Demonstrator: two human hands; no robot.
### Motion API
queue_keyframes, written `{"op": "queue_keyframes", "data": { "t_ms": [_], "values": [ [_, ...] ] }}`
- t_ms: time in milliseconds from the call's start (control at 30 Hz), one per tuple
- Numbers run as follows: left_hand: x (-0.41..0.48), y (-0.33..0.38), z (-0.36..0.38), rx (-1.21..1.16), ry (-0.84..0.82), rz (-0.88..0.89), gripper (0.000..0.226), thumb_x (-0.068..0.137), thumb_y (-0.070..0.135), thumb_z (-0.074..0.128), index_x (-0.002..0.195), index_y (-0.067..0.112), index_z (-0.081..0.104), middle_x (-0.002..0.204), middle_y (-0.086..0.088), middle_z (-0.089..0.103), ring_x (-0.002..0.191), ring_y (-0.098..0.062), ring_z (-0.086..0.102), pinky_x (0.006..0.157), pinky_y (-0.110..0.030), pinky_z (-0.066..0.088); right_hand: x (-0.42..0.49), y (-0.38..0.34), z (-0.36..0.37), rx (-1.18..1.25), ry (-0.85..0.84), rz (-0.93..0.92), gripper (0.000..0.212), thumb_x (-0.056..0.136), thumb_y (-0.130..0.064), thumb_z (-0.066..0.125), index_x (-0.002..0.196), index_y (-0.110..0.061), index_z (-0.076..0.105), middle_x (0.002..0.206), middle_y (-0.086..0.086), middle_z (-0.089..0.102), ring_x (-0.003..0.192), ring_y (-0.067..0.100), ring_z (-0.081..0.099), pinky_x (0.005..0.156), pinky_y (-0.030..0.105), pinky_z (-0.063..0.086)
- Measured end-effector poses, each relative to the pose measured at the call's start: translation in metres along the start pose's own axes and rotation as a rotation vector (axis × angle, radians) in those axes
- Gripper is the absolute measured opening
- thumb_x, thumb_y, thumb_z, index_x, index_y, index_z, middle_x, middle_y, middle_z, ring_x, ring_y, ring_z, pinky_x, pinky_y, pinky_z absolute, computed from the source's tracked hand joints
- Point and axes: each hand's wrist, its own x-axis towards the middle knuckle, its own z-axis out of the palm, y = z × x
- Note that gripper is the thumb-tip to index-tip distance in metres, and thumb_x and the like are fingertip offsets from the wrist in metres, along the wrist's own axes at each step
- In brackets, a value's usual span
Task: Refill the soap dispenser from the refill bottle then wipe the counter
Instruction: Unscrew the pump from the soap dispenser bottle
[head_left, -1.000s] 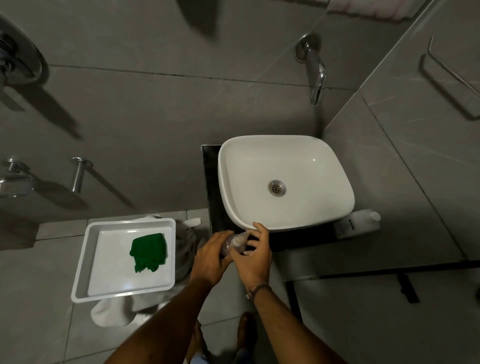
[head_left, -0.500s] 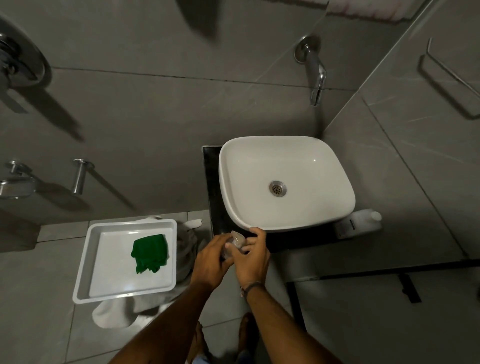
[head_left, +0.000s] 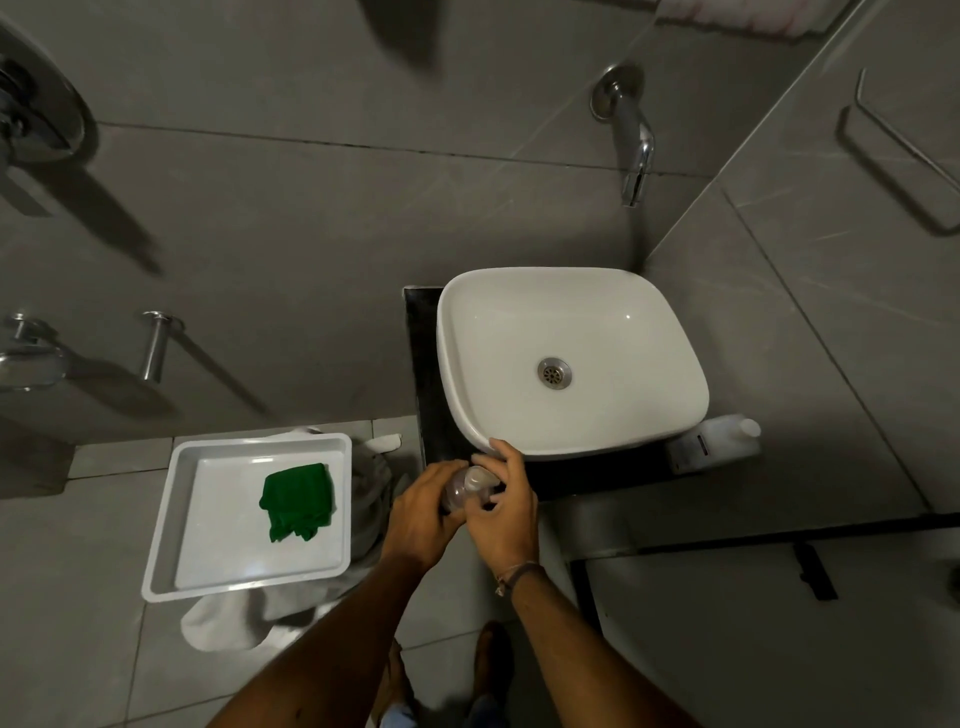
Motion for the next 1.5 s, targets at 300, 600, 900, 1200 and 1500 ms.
{"op": "queue_keyframes", "data": {
  "t_ms": [300,600,900,1200,1500],
  "values": [
    [0.001,0.0,0.0,-0.007,-0.004,0.006,0.058,0.089,0.051,0.063,0.137,0.019,0.066,0.129,0.001,0.072,0.115,-0.008,0.064,0.1,-0.018,0.05,-0.004,0.001,0.006,0.05,0.088,0.011,0.08,0.075,0.007,0.079,0.139,-0.028,0.049,0.127,-0.001,0.064,0.113,0.014,0.065,0.09,0.034,0.062],
    [-0.001,0.001,0.0,0.002,-0.007,-0.007,0.059,0.089,0.049,0.061,0.139,0.017,0.065,0.133,-0.002,0.071,0.119,-0.009,0.063,0.102,-0.017,0.046,-0.006,-0.002,0.007,0.085,0.136,0.039,0.077,0.078,0.002,0.078,0.138,-0.035,0.047,0.116,-0.015,0.066,0.106,0.006,0.067,0.088,0.024,0.061],
    [0.0,0.004,-0.001,0.011,-0.019,-0.031,0.069,0.086,0.065,0.067,0.137,0.018,0.065,0.131,0.006,0.068,0.116,-0.01,0.064,0.098,-0.024,0.052,-0.009,-0.016,-0.013,0.248,0.22,0.053,0.059,0.082,0.002,0.079,0.126,-0.029,0.058,0.11,-0.011,0.072,0.098,-0.001,0.072,0.077,0.017,0.06],
    [0.005,-0.003,-0.003,0.078,-0.016,-0.032,0.061,0.086,0.039,0.088,0.14,0.018,0.064,0.135,0.004,0.068,0.118,-0.009,0.063,0.099,-0.027,0.051,0.02,0.0,-0.118,0.597,0.527,0.2,0.013,0.084,-0.004,0.08,0.095,-0.01,0.08,0.085,-0.004,0.078,0.083,0.009,0.07,0.073,0.019,0.057],
    [0.001,-0.002,-0.001,0.058,-0.044,-0.077,0.069,0.084,0.027,0.091,0.145,0.023,0.059,0.142,0.01,0.061,0.129,-0.01,0.057,0.109,-0.032,0.047,0.063,0.061,-0.079,0.67,0.369,0.725,0.024,0.092,-0.005,0.069,0.116,0.002,0.069,0.102,0.011,0.068,0.104,0.024,0.062,0.086,0.032,0.051]
  ]
}}
